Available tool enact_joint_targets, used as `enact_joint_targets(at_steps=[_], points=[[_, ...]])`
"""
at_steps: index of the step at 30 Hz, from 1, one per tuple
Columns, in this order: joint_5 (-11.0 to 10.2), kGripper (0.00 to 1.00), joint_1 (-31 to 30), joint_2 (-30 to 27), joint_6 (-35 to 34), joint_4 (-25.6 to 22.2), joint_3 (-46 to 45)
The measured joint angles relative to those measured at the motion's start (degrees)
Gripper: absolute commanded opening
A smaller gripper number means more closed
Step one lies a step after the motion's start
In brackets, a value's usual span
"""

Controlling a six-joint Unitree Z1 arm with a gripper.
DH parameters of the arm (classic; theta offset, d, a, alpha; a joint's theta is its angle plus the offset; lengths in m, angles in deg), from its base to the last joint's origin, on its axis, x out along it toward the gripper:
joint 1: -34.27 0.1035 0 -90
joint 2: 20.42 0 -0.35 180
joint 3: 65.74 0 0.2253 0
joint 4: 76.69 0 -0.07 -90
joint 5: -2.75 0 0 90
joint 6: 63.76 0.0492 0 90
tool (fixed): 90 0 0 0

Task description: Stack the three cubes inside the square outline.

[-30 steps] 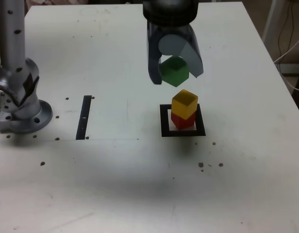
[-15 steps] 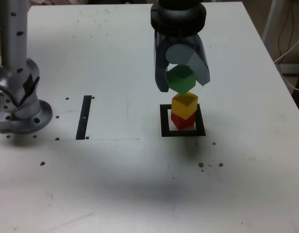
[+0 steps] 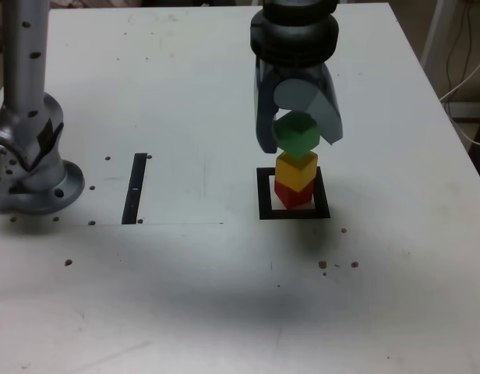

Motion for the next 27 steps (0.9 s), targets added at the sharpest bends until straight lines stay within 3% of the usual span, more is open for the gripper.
enact_joint_targets(at_steps=[11, 16, 22, 27], points=[[-0.2, 0.50, 0.0, 0.6, 0.2, 2.2, -1.1], [-0.1, 0.61, 0.0, 0.8, 0.2, 2.9, -1.3], [-0.1, 0.86, 0.0, 0.8, 0.1, 3.3, -2.1], [-0.2, 0.92, 0.0, 0.8, -0.4, 3.3, -2.6]])
